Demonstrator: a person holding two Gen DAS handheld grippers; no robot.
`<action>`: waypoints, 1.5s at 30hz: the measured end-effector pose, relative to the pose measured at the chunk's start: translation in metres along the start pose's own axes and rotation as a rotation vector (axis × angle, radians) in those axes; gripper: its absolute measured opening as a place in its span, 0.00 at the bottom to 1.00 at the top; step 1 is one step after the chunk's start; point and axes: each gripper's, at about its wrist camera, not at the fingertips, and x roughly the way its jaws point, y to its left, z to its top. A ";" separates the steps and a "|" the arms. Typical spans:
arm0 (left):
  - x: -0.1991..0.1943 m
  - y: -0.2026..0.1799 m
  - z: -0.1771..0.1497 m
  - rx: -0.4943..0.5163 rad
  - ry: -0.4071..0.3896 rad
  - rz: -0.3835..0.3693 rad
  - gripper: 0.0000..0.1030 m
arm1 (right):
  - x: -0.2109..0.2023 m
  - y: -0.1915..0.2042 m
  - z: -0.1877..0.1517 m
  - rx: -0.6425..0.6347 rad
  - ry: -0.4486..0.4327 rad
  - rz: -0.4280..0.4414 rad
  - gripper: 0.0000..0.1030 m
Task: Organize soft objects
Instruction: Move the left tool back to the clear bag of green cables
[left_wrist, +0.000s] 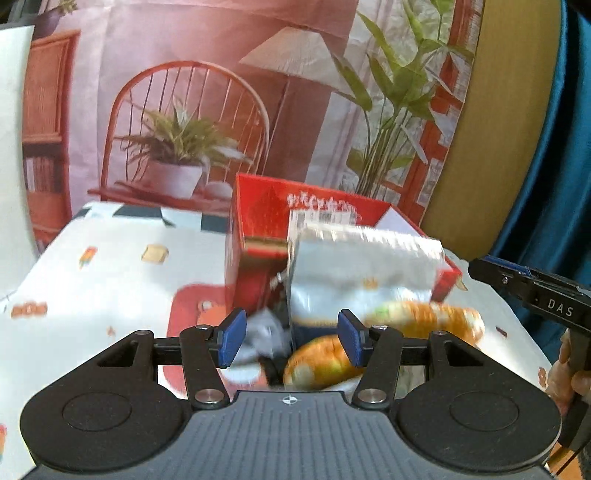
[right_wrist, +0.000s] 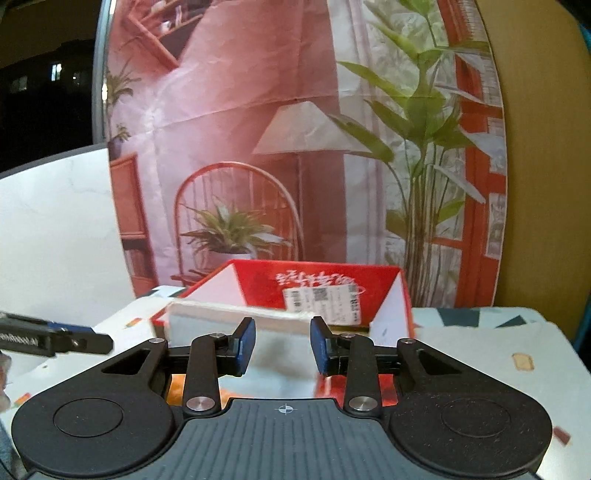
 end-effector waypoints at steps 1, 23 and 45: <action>-0.001 0.000 -0.006 -0.003 0.006 -0.005 0.56 | -0.004 0.004 -0.004 -0.005 -0.002 0.003 0.30; 0.031 -0.005 -0.080 -0.053 0.159 -0.070 0.54 | 0.003 0.037 -0.098 -0.012 0.131 0.045 0.38; 0.062 0.002 -0.093 -0.060 0.213 -0.082 0.38 | 0.026 0.032 -0.113 -0.019 0.172 0.059 0.44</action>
